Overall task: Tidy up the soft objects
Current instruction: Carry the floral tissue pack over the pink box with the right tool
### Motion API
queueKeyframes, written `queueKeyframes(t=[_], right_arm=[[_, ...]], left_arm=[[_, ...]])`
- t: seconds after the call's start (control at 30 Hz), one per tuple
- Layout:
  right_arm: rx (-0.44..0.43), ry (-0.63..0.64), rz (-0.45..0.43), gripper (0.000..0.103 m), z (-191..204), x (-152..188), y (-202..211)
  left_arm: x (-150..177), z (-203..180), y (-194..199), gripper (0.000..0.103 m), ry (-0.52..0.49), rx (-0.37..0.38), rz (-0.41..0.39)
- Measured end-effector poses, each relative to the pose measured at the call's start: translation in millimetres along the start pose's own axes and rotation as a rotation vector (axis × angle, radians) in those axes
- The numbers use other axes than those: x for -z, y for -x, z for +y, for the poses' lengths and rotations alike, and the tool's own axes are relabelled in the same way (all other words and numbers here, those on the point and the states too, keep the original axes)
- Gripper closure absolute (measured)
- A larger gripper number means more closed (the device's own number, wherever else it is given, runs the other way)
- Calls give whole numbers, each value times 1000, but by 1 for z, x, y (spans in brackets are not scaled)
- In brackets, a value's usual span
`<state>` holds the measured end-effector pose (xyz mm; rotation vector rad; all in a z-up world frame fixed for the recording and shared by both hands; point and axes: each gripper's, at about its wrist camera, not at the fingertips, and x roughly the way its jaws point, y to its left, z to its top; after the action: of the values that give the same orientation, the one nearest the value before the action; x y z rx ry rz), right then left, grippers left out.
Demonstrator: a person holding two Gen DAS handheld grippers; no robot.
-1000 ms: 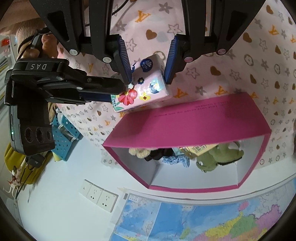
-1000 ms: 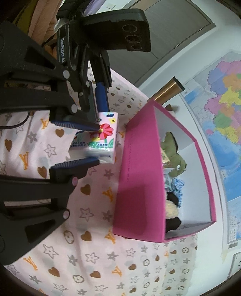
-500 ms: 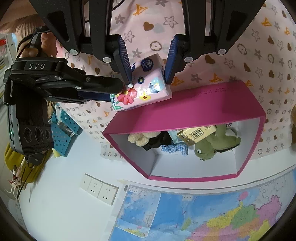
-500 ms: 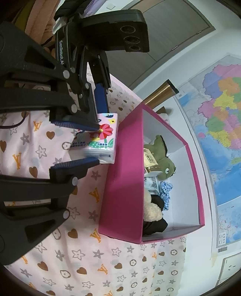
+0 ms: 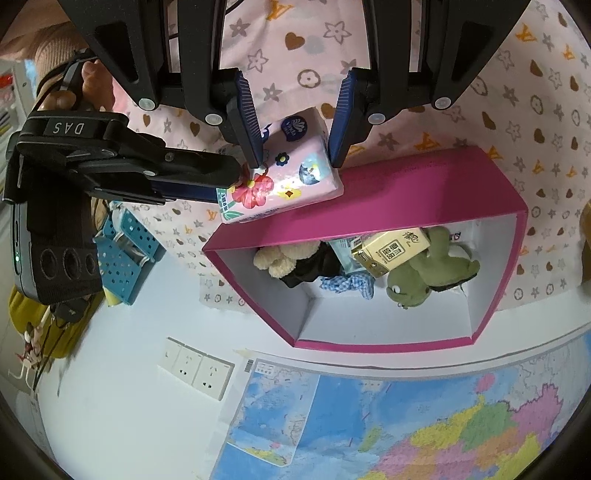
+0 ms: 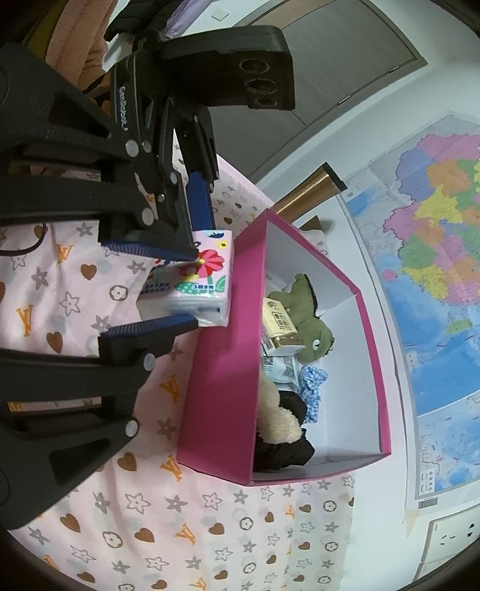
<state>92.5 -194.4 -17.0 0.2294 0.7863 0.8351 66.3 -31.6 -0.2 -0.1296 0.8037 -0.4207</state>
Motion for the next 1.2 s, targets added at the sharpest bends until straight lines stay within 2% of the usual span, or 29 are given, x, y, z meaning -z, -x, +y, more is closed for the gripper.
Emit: queueKeyframes(t=[1.2], right_arm=[[14,32,-67,70,-4,-37,2]], left_arm=[[-45,1,-3,67,-41,-26,-54]])
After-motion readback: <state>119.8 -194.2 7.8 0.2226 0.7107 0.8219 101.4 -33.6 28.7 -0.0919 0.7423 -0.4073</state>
